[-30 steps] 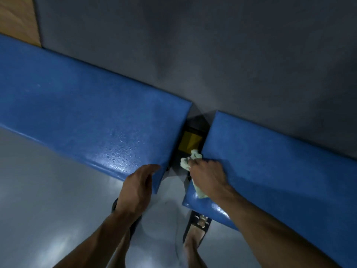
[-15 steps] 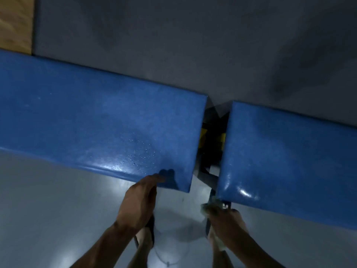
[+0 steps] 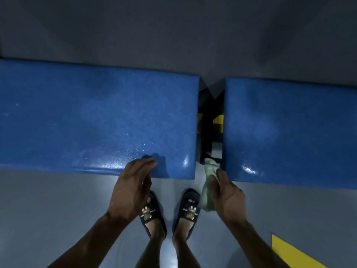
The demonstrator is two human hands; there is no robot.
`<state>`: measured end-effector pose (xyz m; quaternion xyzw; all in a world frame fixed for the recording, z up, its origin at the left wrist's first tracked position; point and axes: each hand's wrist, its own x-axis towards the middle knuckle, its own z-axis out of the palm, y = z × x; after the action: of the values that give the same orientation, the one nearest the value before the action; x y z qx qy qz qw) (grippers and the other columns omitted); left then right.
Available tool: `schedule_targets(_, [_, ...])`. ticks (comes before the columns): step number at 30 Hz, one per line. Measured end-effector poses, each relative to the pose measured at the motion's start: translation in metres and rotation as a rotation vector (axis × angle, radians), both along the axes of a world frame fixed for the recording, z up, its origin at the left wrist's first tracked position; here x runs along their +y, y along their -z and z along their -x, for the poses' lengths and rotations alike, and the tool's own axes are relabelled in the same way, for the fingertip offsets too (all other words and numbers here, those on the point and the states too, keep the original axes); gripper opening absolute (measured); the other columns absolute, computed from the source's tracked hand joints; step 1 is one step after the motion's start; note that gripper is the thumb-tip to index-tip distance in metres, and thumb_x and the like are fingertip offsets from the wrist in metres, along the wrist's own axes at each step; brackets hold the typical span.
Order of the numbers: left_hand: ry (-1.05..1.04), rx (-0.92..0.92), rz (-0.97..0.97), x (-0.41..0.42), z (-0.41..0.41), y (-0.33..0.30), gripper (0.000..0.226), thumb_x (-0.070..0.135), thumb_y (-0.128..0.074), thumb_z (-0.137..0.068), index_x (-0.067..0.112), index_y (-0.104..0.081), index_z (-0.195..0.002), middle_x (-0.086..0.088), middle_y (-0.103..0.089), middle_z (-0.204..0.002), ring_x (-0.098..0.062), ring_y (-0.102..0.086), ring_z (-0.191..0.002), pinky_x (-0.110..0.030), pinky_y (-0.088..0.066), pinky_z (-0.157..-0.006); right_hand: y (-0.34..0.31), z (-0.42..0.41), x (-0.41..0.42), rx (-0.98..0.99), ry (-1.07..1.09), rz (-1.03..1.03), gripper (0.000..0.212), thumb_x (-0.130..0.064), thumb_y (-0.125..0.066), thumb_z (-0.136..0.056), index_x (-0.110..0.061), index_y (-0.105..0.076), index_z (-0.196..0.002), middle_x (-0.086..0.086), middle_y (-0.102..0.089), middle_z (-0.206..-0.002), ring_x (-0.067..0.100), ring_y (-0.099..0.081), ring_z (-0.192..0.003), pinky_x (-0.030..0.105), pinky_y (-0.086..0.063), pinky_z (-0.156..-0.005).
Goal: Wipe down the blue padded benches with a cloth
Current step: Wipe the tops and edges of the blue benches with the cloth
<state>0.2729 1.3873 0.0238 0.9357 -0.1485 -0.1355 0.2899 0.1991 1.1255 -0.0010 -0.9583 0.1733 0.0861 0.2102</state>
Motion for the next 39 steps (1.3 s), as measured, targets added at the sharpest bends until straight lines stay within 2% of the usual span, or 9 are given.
schedule_targets(3, [0.038, -0.046, -0.064, 0.001, -0.001, 0.004, 0.041, 0.010, -0.052, -0.092, 0.012, -0.061, -0.132, -0.001, -0.056, -0.139, -0.023, -0.049, -0.127, -0.037, -0.040, -0.107, 0.013, -0.008, 0.008, -0.042, 0.074, -0.112, 0.037, -0.042, -0.036, -0.099, -0.018, -0.058, -0.118, 0.002, -0.071, -0.089, 0.025, -0.068, -0.069, 0.033, -0.054, -0.058])
schedule_targets(8, [0.011, -0.070, -0.116, 0.005, -0.003, 0.002, 0.043, 0.011, -0.052, -0.091, 0.011, -0.059, -0.134, -0.003, -0.054, -0.141, -0.027, -0.048, -0.126, -0.039, -0.040, -0.105, 0.040, -0.021, 0.030, -0.012, 0.176, -0.204, 0.048, -0.048, -0.029, -0.099, -0.015, -0.054, -0.123, 0.007, -0.070, -0.098, 0.030, -0.067, -0.083, 0.031, -0.048, -0.069])
schedule_targets(12, [-0.007, -0.033, -0.135, 0.009, -0.004, 0.004, 0.044, 0.014, -0.052, -0.092, 0.014, -0.057, -0.135, -0.002, -0.052, -0.143, -0.024, -0.045, -0.129, -0.030, -0.031, -0.108, 0.053, -0.022, 0.031, 0.089, 0.295, -0.384, 0.042, -0.045, -0.031, -0.101, -0.019, -0.048, -0.129, 0.005, -0.067, -0.109, 0.028, -0.064, -0.096, 0.027, -0.042, -0.075])
schedule_targets(19, [-0.001, 0.010, -0.085, 0.016, -0.009, 0.011, 0.042, 0.020, -0.050, -0.094, 0.015, -0.056, -0.136, -0.001, -0.051, -0.145, -0.024, -0.043, -0.133, -0.040, -0.036, -0.109, 0.036, -0.025, 0.050, -0.075, 0.379, -0.389, 0.017, -0.034, -0.038, -0.103, -0.022, -0.048, -0.108, -0.011, -0.061, -0.091, 0.007, -0.053, -0.076, 0.015, -0.033, -0.062])
schedule_targets(24, [0.017, -0.001, -0.069, 0.028, -0.017, 0.011, 0.041, 0.020, -0.047, -0.095, 0.015, -0.057, -0.135, 0.000, -0.051, -0.144, -0.021, -0.043, -0.133, -0.035, -0.033, -0.110, 0.036, -0.036, 0.060, -0.107, 0.368, -0.276, 0.027, -0.045, -0.031, -0.102, -0.022, -0.045, -0.107, -0.006, -0.061, -0.091, 0.019, -0.060, -0.079, 0.027, -0.039, -0.068])
schedule_targets(28, [0.020, -0.002, -0.082, 0.038, -0.022, 0.014, 0.042, 0.021, -0.046, -0.095, 0.016, -0.057, -0.135, 0.001, -0.050, -0.144, -0.020, -0.041, -0.135, -0.033, -0.030, -0.110, 0.029, -0.047, 0.078, -0.183, 0.390, -0.134, 0.020, -0.040, -0.038, -0.102, -0.021, -0.045, -0.101, -0.005, -0.060, -0.081, 0.022, -0.062, -0.071, 0.028, -0.041, -0.061])
schedule_targets(32, [0.029, 0.004, -0.064, 0.047, -0.024, 0.017, 0.042, 0.019, -0.046, -0.095, 0.017, -0.056, -0.136, 0.004, -0.049, -0.145, -0.018, -0.040, -0.135, -0.037, -0.032, -0.111, 0.021, -0.066, 0.139, -0.193, 0.057, -0.097, 0.017, -0.033, -0.043, -0.098, -0.021, -0.054, -0.103, -0.001, -0.063, -0.077, 0.018, -0.061, -0.064, 0.032, -0.051, -0.054])
schedule_targets(35, [-0.001, 0.013, -0.063, 0.055, -0.027, 0.018, 0.040, 0.018, -0.046, -0.094, 0.019, -0.056, -0.132, 0.004, -0.051, -0.142, -0.019, -0.042, -0.133, -0.034, -0.032, -0.110, 0.021, -0.078, 0.181, -0.205, -0.220, 0.050, 0.012, -0.019, -0.062, -0.083, -0.020, -0.057, -0.094, -0.002, -0.063, -0.070, 0.019, -0.060, -0.057, 0.026, -0.044, -0.047])
schedule_targets(39, [0.006, -0.011, -0.062, 0.066, -0.030, 0.019, 0.040, 0.016, -0.045, -0.094, 0.017, -0.057, -0.132, 0.003, -0.051, -0.142, -0.020, -0.043, -0.133, -0.039, -0.037, -0.109, 0.020, -0.067, 0.133, -0.303, -0.271, 0.096, 0.012, -0.025, -0.058, -0.091, -0.019, -0.063, -0.101, 0.000, -0.064, -0.073, 0.023, -0.058, -0.060, 0.030, -0.043, -0.050])
